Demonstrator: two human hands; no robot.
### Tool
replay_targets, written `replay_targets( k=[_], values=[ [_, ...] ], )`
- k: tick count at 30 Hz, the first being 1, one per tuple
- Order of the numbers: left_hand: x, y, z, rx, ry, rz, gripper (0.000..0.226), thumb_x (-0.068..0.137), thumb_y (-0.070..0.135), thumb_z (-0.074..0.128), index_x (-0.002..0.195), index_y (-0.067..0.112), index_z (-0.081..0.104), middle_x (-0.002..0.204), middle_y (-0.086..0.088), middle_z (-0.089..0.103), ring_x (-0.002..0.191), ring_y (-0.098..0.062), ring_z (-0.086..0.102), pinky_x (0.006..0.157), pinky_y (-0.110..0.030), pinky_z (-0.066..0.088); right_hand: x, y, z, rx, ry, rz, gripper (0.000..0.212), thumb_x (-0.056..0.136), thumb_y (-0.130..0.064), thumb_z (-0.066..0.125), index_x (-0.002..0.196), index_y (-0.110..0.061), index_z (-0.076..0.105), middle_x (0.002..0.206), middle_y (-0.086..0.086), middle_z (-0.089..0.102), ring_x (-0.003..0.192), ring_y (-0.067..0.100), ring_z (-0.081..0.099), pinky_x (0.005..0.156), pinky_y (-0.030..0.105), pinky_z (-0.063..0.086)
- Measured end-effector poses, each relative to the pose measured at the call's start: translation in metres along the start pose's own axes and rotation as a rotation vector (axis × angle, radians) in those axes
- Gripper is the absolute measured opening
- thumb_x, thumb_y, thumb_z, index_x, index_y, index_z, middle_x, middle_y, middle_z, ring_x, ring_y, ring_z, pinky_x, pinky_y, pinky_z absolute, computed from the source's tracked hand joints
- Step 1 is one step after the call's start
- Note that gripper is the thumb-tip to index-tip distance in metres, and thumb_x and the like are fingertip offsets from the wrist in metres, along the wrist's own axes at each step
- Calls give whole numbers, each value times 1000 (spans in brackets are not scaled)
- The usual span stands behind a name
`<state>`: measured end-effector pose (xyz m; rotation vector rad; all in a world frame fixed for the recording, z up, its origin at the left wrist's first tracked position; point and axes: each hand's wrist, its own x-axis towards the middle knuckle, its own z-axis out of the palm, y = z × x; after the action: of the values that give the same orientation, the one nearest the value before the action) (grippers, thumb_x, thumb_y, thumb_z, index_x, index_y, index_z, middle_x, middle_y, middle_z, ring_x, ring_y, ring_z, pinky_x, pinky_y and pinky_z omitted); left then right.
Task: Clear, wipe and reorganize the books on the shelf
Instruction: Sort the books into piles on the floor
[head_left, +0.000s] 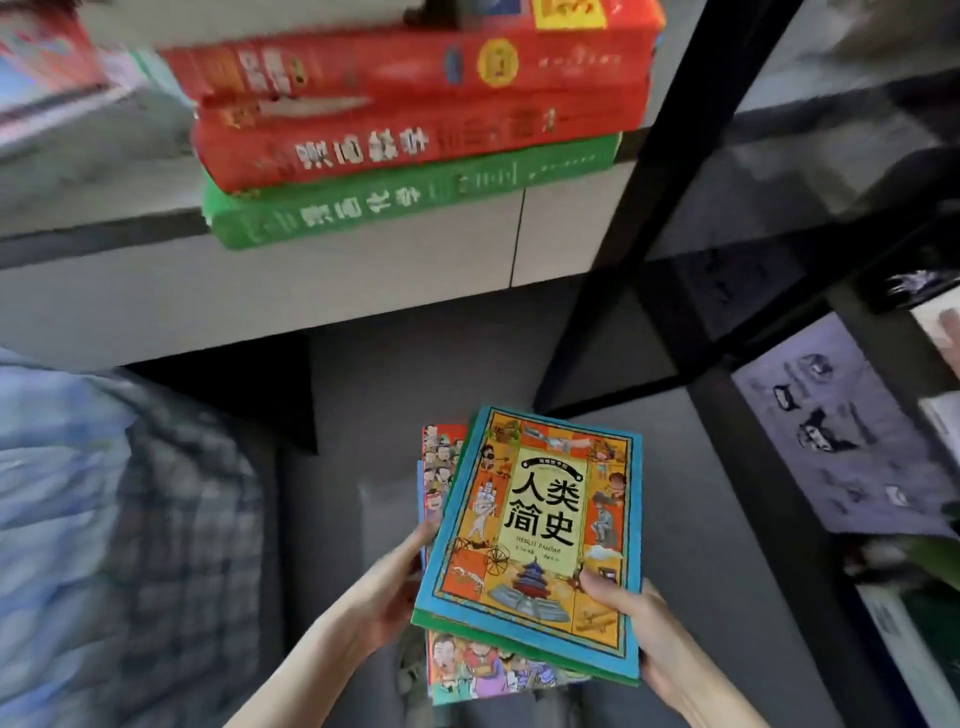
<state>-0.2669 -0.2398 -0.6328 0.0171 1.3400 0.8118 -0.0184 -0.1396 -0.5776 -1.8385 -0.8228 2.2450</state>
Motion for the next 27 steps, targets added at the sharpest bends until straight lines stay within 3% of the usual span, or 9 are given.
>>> replay_targets(
  k=[3, 5, 9, 12, 15, 19, 22, 27],
  values=[
    [65, -23, -31, -18, 18, -2, 92, 62, 76, 68, 125, 10, 62, 122, -20, 64, 115, -38, 60, 108, -54, 36, 75, 23, 6, -63, 21, -47, 82, 46, -33, 90, 120, -17, 60, 112, 2, 71, 112, 25, 61, 108, 49, 38],
    [108, -38, -52, -45, 32, 26, 94, 61, 80, 65, 125, 12, 62, 123, -19, 63, 115, -37, 59, 108, -53, 35, 128, 37, 12, -84, -18, -71, 71, 51, -32, 89, 116, -18, 63, 106, 1, 73, 108, 26, 64, 105, 51, 41],
    [183, -59, -90, -95, 70, 87, 70, 76, 64, 52, 113, 6, 65, 112, -20, 67, 101, -35, 62, 109, -52, 35, 224, 58, 27, -122, -126, -120, 49, 68, -22, 74, 115, -17, 64, 103, 3, 74, 99, 26, 69, 94, 51, 50],
    [236, -74, -121, -153, 93, 112, 58, 85, 58, 50, 103, 4, 64, 96, -18, 68, 89, -30, 63, 98, -50, 42, 289, 74, 40, -148, -147, -172, 42, 70, -23, 73, 111, -23, 65, 102, -3, 74, 100, 21, 66, 97, 47, 48],
    [282, -78, -154, -163, 126, 157, 45, 95, 47, 46, 105, 5, 62, 89, -16, 70, 83, -30, 66, 92, -47, 47, 350, 90, 57, -145, -187, -210, 34, 79, -18, 72, 111, -24, 64, 99, -4, 74, 100, 21, 66, 95, 47, 49],
    [316, -67, -190, -156, 184, 225, 49, 87, 47, 55, 110, 3, 59, 91, -18, 68, 81, -31, 66, 91, -45, 48, 410, 103, 83, -126, -248, -269, 30, 85, -10, 67, 112, -22, 64, 101, -1, 75, 94, 23, 70, 84, 45, 56],
    [329, -55, -213, -174, 212, 280, 53, 77, 46, 59, 104, 0, 60, 82, -16, 69, 73, -29, 66, 80, -40, 52, 438, 101, 105, -129, -305, -341, 29, 86, -9, 66, 112, -21, 63, 100, -1, 75, 92, 20, 71, 85, 43, 56],
    [348, -36, -232, -205, 268, 338, 43, 88, 47, 48, 92, 5, 58, 67, -11, 66, 58, -26, 66, 60, -31, 56, 464, 87, 132, -207, -401, -376, 29, 89, -11, 63, 117, -17, 63, 106, 3, 73, 97, 23, 70, 92, 44, 53]
  ],
)
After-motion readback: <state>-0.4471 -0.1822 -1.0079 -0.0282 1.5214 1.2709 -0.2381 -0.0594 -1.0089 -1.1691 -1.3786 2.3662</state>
